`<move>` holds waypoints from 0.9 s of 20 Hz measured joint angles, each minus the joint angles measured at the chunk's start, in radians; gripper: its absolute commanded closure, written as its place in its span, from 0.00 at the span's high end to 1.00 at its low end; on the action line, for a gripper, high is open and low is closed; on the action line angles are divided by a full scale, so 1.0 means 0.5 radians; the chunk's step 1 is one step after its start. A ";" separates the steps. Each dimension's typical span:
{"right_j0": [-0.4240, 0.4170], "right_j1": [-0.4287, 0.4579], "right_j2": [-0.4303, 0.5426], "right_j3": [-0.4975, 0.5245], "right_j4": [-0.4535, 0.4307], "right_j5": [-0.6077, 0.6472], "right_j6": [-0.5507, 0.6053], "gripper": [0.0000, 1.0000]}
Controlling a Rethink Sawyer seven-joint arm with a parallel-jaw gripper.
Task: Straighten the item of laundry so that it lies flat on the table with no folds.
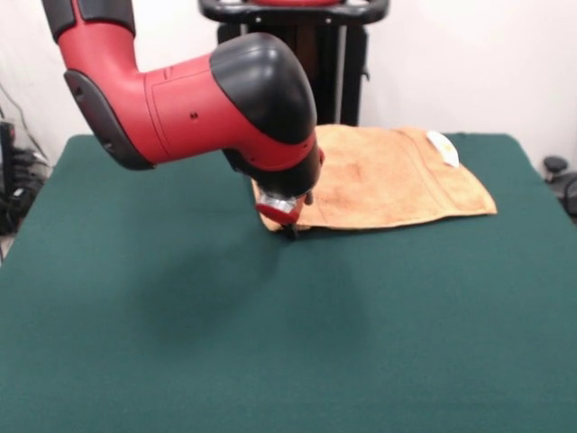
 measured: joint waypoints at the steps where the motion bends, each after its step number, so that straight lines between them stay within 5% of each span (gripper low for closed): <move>1: -0.001 0.000 -0.001 -0.001 0.000 0.000 0.000 1.00; 5: -0.003 0.000 -0.001 -0.001 -0.002 0.000 0.000 1.00; 6: -0.004 0.001 -0.005 -0.003 -0.008 -0.001 0.000 0.00; 18: -0.006 0.005 -0.009 -0.009 -0.042 -0.001 0.000 0.00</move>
